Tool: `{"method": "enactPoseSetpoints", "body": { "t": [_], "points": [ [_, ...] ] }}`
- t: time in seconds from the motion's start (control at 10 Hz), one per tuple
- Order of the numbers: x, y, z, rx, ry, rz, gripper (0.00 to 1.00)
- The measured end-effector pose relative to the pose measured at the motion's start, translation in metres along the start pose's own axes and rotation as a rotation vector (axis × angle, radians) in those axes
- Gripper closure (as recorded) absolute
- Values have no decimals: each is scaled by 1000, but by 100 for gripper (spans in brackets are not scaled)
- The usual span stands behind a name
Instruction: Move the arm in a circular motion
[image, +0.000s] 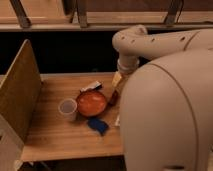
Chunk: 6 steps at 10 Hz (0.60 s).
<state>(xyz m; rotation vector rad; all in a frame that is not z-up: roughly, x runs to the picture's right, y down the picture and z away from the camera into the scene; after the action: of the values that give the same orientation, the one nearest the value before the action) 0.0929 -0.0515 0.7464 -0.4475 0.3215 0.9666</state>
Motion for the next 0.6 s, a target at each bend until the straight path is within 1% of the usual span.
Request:
{"method": "enactPoseSetpoints", "body": {
  "t": [0.1, 0.2, 0.3, 0.4, 0.5, 0.6],
  "points": [
    [-17, 15, 1, -20, -19, -36, 20],
    [-34, 35, -1, -55, -43, -79, 20],
    [-41, 53, -4, -83, -55, -112, 20],
    [-45, 75, -8, -114, -63, -152, 20],
    [-42, 95, -12, -135, -67, -188, 20],
    [-37, 111, -13, -155, -68, -209, 20]
  ]
}}
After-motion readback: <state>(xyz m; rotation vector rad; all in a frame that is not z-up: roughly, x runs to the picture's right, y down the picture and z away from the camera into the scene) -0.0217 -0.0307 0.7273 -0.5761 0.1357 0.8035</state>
